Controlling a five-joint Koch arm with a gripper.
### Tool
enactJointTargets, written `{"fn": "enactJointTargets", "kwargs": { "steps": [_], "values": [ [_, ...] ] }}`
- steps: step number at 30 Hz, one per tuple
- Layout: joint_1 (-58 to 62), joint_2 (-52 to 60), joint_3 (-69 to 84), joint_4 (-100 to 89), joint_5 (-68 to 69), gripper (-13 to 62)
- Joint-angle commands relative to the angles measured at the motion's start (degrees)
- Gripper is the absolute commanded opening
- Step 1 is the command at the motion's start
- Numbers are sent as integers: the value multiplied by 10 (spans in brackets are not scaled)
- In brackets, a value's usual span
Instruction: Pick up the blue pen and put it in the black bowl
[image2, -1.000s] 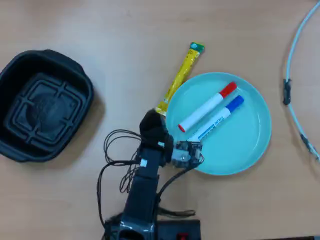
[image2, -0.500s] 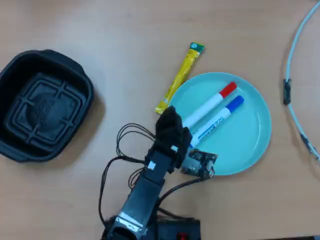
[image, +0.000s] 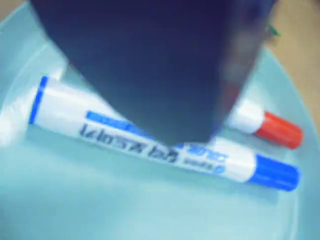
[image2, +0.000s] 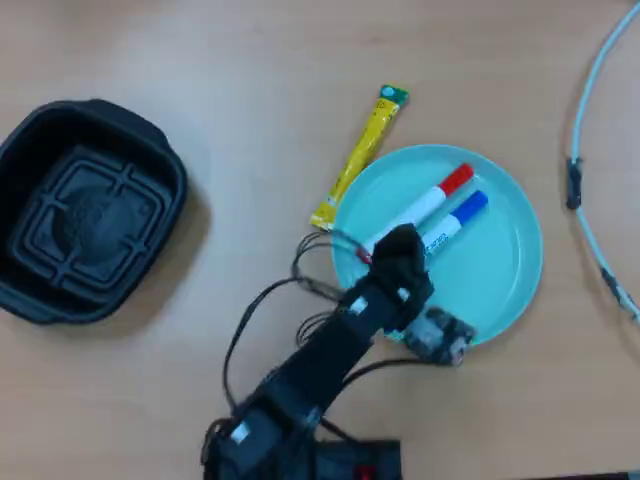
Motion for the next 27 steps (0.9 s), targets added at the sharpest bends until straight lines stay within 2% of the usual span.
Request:
{"fn": "enactJointTargets", "kwargs": {
  "steps": [1, 21, 27],
  "values": [
    [5, -45, -62, -57, -30, 304],
    [18, -171, -81, -67, -62, 303],
    [-2, -200, -82, -71, -120, 303]
  ]
}}
